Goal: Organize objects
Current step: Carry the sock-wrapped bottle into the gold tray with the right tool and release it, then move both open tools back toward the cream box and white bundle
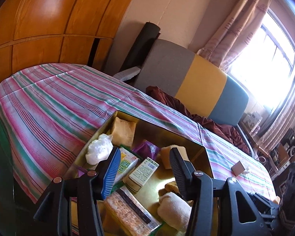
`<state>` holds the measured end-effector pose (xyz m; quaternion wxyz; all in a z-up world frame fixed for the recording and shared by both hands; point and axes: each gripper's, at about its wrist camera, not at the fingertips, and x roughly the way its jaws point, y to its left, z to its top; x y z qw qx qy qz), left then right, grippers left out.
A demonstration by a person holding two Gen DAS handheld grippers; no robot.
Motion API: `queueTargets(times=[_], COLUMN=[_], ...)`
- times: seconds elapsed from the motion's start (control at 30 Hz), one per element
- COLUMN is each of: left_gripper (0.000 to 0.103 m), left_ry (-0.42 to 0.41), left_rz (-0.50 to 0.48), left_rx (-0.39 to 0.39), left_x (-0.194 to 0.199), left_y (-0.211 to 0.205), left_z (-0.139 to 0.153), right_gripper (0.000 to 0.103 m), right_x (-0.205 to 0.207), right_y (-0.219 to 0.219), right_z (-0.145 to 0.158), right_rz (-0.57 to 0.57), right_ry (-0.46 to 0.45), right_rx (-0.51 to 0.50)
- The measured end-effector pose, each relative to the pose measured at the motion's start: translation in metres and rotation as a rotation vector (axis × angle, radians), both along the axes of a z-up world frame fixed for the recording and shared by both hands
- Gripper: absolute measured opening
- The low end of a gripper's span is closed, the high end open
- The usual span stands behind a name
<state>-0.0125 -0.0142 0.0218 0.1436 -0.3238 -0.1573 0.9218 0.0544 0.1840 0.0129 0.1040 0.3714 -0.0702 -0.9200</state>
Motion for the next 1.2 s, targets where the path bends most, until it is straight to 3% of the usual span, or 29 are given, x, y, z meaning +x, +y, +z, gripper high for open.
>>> queueTargets(times=[0.73, 0.9, 1.2], left_gripper=[0.053, 0.060, 0.060], left_ry=[-0.030, -0.055, -0.090], left_rz=[-0.238, -0.316, -0.441], left_rx=[-0.003, -0.004, -0.028], left_x=[0.027, 0.034, 0.038], left_y=[0.059, 0.081, 0.138], left_z=[-0.001, -0.005, -0.001], right_gripper=[0.071, 0.072, 0.073], right_x=[0.022, 0.035, 0.055], right_y=[0.096, 0.148, 0.265], right_z=[-0.022, -0.038, -0.064], right_rz=[-0.218, -0.320, -0.621], right_ry=[-0.044, -0.077, -0.150], right_rx=[0.092, 0.139, 0.073])
